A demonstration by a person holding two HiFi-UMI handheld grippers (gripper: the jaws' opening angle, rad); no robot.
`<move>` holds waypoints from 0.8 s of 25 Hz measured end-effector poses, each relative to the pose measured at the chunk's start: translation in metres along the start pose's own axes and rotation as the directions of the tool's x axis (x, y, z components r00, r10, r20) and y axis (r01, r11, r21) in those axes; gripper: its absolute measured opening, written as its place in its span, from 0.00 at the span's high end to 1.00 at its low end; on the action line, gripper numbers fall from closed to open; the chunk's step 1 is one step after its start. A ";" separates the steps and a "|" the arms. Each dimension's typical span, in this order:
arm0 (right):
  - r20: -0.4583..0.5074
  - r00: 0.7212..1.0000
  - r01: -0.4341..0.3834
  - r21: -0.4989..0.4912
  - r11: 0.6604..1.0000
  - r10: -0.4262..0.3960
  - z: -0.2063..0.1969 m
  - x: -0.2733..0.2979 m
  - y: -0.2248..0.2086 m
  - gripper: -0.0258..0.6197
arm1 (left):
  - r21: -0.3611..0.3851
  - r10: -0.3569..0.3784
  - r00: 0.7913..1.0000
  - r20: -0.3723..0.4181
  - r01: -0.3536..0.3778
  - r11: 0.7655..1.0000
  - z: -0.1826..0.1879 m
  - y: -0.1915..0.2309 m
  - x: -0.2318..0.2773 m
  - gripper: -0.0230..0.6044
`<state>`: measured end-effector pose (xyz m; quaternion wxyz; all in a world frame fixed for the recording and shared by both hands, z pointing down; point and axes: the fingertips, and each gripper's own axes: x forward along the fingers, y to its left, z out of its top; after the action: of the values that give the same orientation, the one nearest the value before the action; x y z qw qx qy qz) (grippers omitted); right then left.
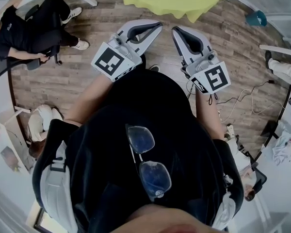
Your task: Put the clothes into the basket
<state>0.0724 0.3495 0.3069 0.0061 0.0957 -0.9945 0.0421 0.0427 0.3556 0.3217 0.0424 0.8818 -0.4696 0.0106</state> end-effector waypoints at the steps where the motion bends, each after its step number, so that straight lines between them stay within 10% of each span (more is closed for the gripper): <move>1: -0.003 1.000 0.004 -0.002 1.000 -0.004 0.001 0.006 -0.007 0.92 | -0.002 -0.008 1.000 -0.001 0.008 1.000 0.000 0.008 0.006 0.95; 20: -0.072 0.989 0.132 0.011 0.991 -0.131 0.008 0.159 -0.112 0.92 | -0.064 -0.125 0.992 0.034 0.127 0.990 0.018 0.190 0.054 0.95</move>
<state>-0.0620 0.2092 0.3115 0.0436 0.1596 -0.9848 0.0526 -0.0850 0.2043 0.3191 0.0651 0.9078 -0.4137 -0.0206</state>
